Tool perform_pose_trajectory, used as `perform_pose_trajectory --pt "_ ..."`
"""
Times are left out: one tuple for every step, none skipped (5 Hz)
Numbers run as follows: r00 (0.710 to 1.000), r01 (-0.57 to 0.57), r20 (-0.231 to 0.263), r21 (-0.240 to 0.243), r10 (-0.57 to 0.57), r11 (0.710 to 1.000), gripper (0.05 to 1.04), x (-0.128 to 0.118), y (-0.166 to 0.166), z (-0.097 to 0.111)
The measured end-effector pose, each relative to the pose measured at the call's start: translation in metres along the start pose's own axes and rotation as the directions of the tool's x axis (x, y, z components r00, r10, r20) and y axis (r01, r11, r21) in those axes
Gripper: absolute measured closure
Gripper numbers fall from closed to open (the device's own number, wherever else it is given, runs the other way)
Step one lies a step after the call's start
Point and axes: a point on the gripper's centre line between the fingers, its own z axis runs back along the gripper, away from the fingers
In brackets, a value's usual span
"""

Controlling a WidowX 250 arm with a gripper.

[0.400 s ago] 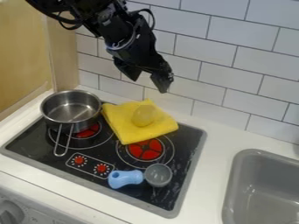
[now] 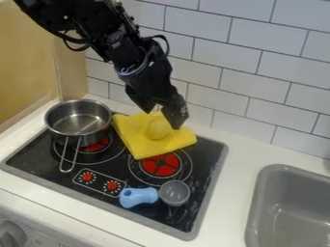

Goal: Move the blue spoon to the upper right corner of the stove

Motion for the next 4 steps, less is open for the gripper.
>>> perform_pose_trajectory --pt "0.995 0.1 0.0 -0.032 -0.1 0.994 0.085 0.007 -0.003 0.004" --pt "0.98 0.196 -0.023 -0.055 -0.198 0.979 0.085 0.004 -0.009 0.013" --pt "0.937 0.309 -0.136 -0.099 -0.321 0.946 0.085 -0.004 -0.026 0.021" --pt "0.9 0.366 -0.188 -0.165 -0.394 0.916 0.085 -0.01 -0.032 0.027"
